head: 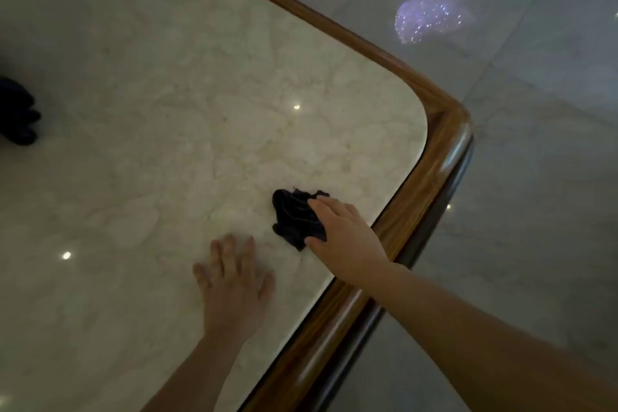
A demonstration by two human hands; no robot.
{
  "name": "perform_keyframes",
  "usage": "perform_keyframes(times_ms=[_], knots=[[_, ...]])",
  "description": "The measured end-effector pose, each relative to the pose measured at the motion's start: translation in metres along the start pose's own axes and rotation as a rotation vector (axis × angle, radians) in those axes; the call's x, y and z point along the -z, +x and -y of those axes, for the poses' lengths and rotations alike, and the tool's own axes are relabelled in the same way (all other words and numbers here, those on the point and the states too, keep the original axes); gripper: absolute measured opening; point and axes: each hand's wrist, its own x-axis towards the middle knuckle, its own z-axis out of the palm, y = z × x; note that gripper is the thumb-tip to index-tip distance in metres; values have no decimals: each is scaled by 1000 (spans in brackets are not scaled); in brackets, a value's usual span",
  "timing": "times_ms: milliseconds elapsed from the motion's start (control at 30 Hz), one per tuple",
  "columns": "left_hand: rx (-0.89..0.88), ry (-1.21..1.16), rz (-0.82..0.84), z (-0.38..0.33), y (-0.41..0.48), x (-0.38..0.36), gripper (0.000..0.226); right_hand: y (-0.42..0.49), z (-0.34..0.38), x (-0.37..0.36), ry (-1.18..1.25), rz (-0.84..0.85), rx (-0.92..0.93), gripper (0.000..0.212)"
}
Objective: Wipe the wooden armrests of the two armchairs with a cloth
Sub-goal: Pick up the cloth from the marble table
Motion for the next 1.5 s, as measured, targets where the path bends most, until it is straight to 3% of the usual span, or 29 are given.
perform_keyframes(times_ms=[233, 567, 733, 1100, 1500], knots=[[1, 55, -83, -3, -1, -16, 77, 46, 0, -40, -265, -3, 107, 72], [-1, 41, -28, -4, 0, -11, 79, 24, -19, -63, -545, -137, 189, 48], [5, 0, 43, -5, 0, 4, 79, -2, -12, -34, -327, -57, 76, 31], [-138, -2, 44, -45, -37, 111, 80, -110, 17, 70, -87, -337, -119, 26], [-500, 15, 43, -115, -121, 243, 73, -274, 55, 160, 116, -638, -312, 22]])
